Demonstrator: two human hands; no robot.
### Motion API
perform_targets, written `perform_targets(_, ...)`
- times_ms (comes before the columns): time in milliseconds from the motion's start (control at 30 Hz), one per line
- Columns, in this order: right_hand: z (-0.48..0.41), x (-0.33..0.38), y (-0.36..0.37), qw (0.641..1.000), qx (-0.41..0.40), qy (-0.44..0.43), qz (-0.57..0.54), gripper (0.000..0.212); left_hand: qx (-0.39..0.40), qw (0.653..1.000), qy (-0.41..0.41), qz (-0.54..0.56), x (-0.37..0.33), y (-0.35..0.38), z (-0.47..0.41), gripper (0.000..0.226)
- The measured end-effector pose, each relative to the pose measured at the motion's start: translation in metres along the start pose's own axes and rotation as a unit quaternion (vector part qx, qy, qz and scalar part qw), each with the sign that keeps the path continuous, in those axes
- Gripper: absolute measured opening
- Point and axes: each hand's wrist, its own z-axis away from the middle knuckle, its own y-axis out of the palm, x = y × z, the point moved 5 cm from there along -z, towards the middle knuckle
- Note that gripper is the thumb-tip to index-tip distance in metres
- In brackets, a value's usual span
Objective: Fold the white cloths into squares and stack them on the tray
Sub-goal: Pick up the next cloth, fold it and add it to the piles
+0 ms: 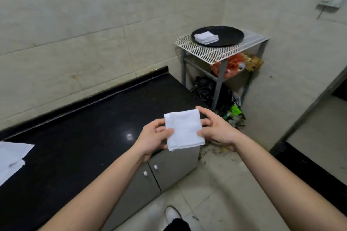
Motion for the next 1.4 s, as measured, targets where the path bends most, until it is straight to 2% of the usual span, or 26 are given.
perform_targets(333, -0.066, -0.011, -0.169, 0.998, -0.06, 0.01, 0.021, 0.089, 0.047, 0.998, 0.013, -0.027, -0.024, 0.119, -0.161, 0.028)
perform_targets(500, -0.135, 0.02, -0.268, 0.996, -0.082, 0.011, 0.022, 0.086, 0.06, 0.998, 0.007, -0.004, -0.069, 0.168, -0.262, 0.03)
perform_targets(800, -0.228, 0.078, -0.376, 0.993, -0.111, -0.035, -0.007, 0.086, 0.038, 0.998, 0.043, -0.004, -0.156, 0.222, -0.383, 0.029)
perform_targets(1067, -0.359, 0.107, -0.454, 0.998, -0.041, -0.038, 0.026, 0.074, -0.054, 0.997, 0.054, 0.012, -0.194, 0.23, -0.496, 0.029)
perform_targets(1200, -0.427, 0.118, -0.499, 1.0, 0.015, -0.014, 0.017, 0.066, -0.113, 0.992, 0.032, 0.052, -0.216, 0.245, -0.551, 0.038)
perform_targets(1400, -0.505, 0.136, -0.544, 0.999, 0.021, -0.003, 0.044, 0.07, -0.182, 0.98, 0.004, 0.082, -0.241, 0.263, -0.623, 0.039)
